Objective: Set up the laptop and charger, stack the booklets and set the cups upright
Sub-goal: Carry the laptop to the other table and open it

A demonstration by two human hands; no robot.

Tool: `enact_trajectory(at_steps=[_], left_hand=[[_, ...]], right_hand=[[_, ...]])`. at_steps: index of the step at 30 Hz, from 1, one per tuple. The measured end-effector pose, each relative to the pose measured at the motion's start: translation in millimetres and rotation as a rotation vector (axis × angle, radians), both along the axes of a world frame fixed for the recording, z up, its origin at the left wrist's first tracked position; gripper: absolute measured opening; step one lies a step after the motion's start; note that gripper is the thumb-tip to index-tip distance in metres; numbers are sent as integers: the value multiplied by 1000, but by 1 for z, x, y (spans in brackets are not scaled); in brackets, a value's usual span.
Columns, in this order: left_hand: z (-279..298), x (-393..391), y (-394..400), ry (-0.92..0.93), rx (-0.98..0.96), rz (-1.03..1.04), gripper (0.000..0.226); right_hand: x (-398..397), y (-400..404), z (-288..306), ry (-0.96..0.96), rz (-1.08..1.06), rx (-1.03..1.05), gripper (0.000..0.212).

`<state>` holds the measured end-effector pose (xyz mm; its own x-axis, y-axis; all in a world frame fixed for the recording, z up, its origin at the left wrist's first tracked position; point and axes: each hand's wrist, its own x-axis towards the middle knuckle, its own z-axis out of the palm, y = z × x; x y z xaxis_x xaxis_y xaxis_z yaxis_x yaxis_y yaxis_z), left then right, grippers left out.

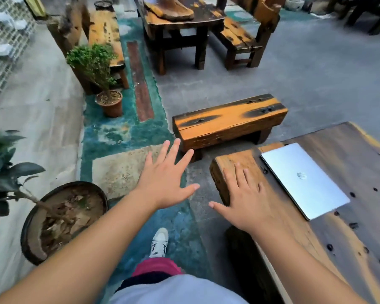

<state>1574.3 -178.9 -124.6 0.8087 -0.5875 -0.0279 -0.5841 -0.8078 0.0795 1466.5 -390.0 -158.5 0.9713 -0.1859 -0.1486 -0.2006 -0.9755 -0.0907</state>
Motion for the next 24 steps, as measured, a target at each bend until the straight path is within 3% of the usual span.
enact_trajectory(at_steps=[12,24], left_hand=[[2,160,-109,8,12,-533,96],[-13,131,-225,22,57,-974,96]], right_hand=[[68,-35,-1,13,-567,-35,105],[-23,-56,-10,53,-1066,1,108]])
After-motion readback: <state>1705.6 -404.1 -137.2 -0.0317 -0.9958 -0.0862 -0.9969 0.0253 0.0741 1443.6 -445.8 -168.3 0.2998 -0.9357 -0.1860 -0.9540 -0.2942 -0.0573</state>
